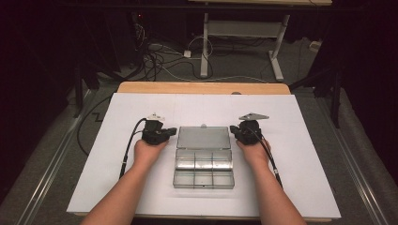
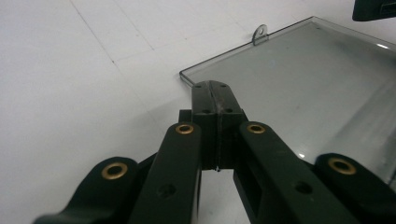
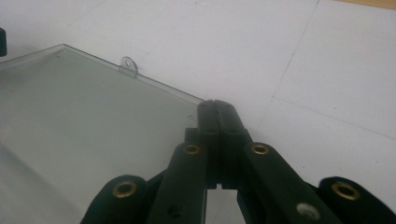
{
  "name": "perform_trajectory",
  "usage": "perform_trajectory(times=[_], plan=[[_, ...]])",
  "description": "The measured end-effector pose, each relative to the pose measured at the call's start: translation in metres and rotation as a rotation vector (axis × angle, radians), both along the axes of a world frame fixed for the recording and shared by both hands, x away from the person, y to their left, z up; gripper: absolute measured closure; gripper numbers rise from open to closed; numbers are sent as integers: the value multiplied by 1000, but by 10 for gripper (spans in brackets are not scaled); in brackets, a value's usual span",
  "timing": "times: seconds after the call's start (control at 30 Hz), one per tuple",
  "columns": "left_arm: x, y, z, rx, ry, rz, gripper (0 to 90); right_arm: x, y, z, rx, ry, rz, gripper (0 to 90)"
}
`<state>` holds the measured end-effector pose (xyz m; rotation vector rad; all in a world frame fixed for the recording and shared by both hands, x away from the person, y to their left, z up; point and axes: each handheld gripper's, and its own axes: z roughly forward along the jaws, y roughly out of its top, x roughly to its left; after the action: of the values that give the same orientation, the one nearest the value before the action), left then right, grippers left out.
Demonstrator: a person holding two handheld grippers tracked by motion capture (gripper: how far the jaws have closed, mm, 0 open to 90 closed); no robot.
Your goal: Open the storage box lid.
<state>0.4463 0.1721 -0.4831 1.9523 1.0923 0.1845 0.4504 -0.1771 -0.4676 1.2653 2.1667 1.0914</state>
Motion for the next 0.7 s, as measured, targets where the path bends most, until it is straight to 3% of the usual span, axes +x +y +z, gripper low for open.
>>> perform_trajectory(times=[0.37,0.53,0.7], plan=[[-29,9,7,-19,-71,-43,878,-27,-11,9,50,-58,22,900],[-49,13,6,0,-92,-66,878,-45,-14,12,64,-87,45,900],[-71,21,5,-12,-122,-93,877,-64,-19,12,69,-112,62,900]])
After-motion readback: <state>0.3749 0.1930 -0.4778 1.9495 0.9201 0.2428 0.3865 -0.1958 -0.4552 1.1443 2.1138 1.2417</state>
